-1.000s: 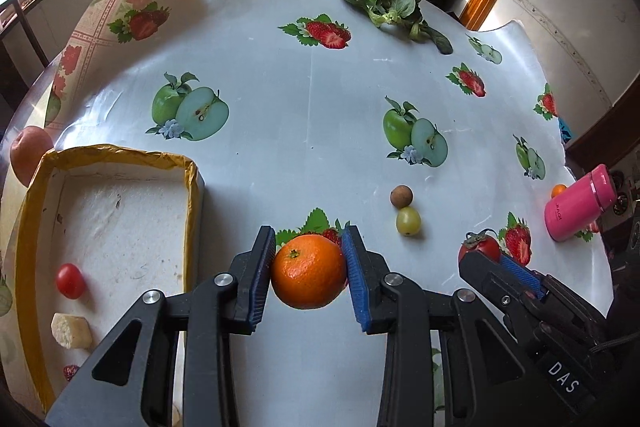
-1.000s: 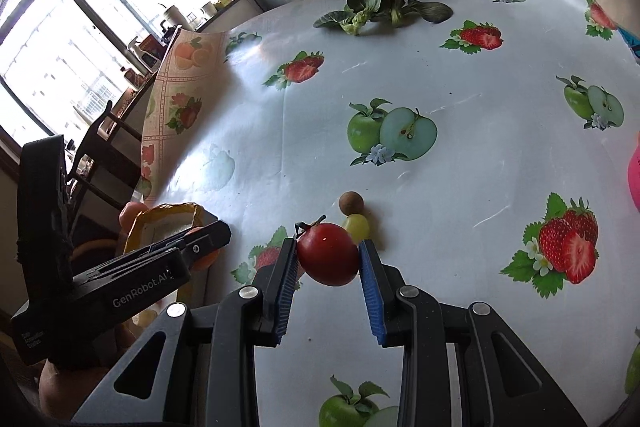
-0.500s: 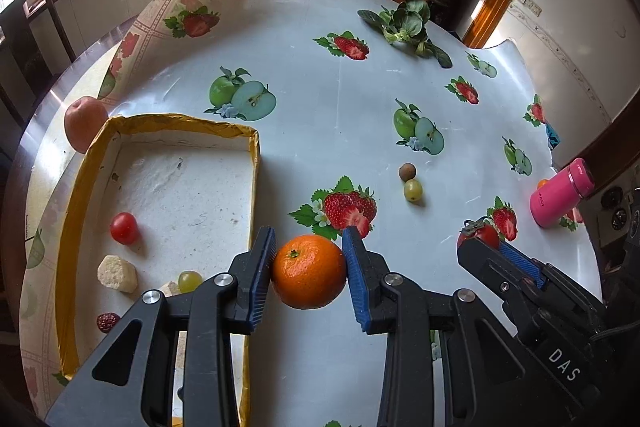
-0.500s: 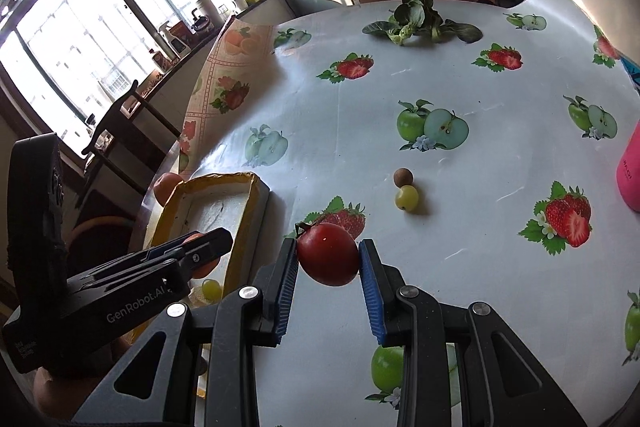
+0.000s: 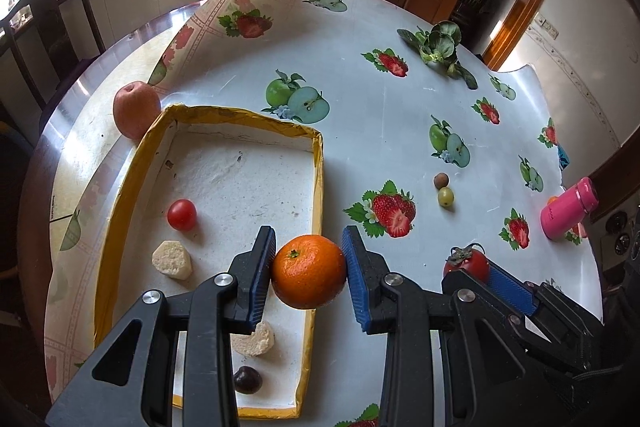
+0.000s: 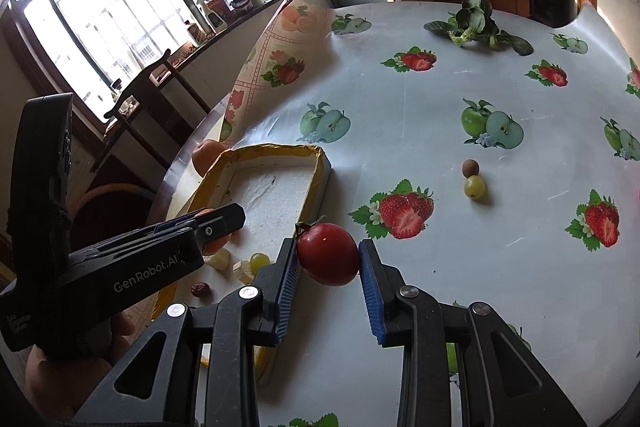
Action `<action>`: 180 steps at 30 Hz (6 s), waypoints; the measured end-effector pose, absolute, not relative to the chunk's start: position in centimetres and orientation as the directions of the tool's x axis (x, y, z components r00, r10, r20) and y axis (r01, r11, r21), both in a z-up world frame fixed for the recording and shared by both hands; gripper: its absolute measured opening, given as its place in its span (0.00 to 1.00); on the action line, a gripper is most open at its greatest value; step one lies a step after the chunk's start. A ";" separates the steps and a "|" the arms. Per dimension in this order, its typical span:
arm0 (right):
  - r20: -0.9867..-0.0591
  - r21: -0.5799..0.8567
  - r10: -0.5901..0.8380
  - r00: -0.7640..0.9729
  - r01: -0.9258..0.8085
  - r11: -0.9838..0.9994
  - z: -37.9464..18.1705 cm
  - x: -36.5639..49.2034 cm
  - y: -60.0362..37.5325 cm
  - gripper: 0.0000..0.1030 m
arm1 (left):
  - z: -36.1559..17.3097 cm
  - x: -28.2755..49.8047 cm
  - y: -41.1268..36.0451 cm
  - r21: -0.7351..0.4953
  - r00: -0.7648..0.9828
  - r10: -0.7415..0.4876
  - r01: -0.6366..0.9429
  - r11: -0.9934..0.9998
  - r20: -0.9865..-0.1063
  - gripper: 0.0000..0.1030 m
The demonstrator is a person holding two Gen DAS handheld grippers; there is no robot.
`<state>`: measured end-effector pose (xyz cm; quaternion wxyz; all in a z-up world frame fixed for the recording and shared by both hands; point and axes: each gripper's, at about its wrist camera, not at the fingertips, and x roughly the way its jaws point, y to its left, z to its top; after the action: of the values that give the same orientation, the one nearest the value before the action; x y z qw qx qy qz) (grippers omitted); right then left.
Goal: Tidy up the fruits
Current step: 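Carry the orange into the tray with the left tool while the right tool carries the cherry tomato, then open the left tool on the orange while the right tool releases the cherry tomato in the tray, then move both tools out of the tray toward the brown ball and yellow-green grape, then grasp the brown ball with the left tool while the right tool grasps the yellow-green grape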
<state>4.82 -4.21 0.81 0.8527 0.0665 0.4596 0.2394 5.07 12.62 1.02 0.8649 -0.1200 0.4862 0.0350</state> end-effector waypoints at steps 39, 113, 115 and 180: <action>-0.776 0.329 0.500 0.384 -0.430 0.841 -1.1 4.9 2.8 0.30 | -0.8 5.4 19.0 -0.169 0.493 -0.017 -0.263 0.950 -0.870 0.31; -0.816 0.275 0.408 0.409 -0.347 0.897 -2.5 7.1 -2.5 0.41 | -1.4 9.5 15.9 -0.158 0.455 -0.023 -0.259 0.953 -0.890 0.55; -0.815 0.275 0.397 0.422 -0.322 0.906 -2.4 6.9 -4.1 0.41 | -1.1 9.6 14.7 -0.163 0.460 -0.036 -0.240 0.957 -0.887 0.55; -0.787 0.370 0.381 0.485 -0.124 0.921 -5.1 7.8 -19.3 0.22 | -8.3 16.4 -3.5 -0.133 0.351 -0.133 0.022 0.991 -0.927 0.18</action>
<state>7.79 -19.29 -5.09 0.8515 0.1326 0.4852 0.1483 16.42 -3.50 -8.29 0.8204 -0.0487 0.5677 -0.0471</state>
